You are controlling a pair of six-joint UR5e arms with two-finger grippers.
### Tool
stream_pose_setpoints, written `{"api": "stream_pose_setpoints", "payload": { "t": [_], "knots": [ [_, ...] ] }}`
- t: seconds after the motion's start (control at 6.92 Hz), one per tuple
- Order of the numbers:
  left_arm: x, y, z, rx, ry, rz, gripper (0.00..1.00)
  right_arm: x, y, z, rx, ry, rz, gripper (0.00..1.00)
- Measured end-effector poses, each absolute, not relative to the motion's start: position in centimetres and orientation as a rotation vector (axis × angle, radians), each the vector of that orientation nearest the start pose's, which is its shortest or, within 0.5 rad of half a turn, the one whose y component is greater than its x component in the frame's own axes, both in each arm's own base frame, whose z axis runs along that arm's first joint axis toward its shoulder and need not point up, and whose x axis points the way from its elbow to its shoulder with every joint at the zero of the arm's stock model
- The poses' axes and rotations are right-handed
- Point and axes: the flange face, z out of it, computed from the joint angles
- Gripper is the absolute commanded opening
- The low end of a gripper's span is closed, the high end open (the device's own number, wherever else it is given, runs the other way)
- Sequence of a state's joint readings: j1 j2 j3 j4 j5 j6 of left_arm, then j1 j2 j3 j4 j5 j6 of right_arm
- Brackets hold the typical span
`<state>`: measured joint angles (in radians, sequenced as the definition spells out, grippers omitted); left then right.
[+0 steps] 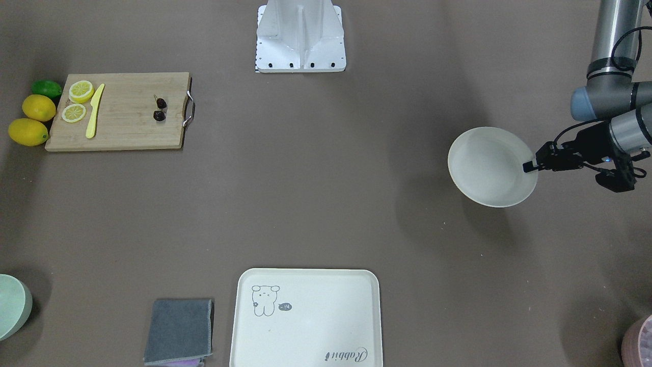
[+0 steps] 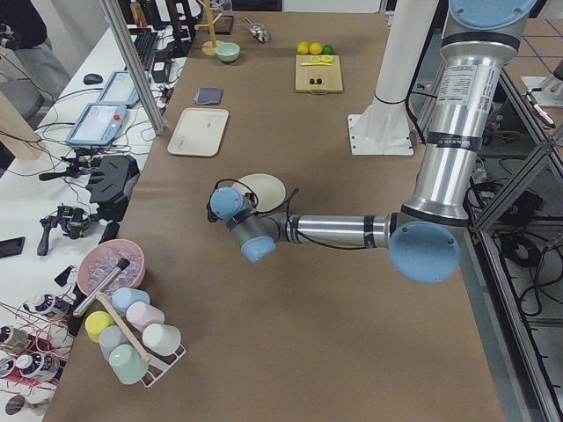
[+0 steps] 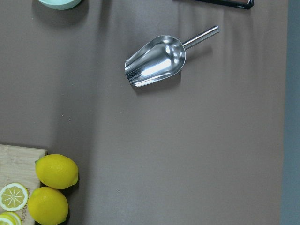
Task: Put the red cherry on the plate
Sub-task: 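Slide the white plate with the left gripper toward the table center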
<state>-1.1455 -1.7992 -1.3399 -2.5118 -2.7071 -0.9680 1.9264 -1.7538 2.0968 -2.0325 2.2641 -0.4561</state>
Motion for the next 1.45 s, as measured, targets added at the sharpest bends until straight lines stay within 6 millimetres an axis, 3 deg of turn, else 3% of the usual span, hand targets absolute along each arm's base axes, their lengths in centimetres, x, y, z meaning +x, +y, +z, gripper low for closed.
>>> {"api": "stream_pose_setpoints", "payload": {
  "t": [0.14,0.29,0.72,1.01,1.45],
  "knots": [
    [22.7,-56.0,47.5,-0.058,1.343,0.051,0.00,19.8,-33.4,53.6,0.169,-0.681,-0.055,1.00],
    [26.3,-55.8,43.8,-0.067,1.354,0.055,0.00,19.8,-33.4,53.6,0.170,-0.681,-0.055,1.00],
    [39.8,-52.5,35.8,-0.058,1.350,0.024,0.00,20.0,-33.3,53.5,0.172,-0.679,-0.051,1.00],
    [45.4,-49.8,34.2,-0.043,1.339,-0.009,0.00,20.2,-33.1,53.6,0.172,-0.677,-0.047,1.00],
    [50.1,-46.7,33.3,-0.017,1.327,-0.031,0.00,20.6,-32.8,53.7,0.174,-0.673,-0.035,1.00]
  ]
}}
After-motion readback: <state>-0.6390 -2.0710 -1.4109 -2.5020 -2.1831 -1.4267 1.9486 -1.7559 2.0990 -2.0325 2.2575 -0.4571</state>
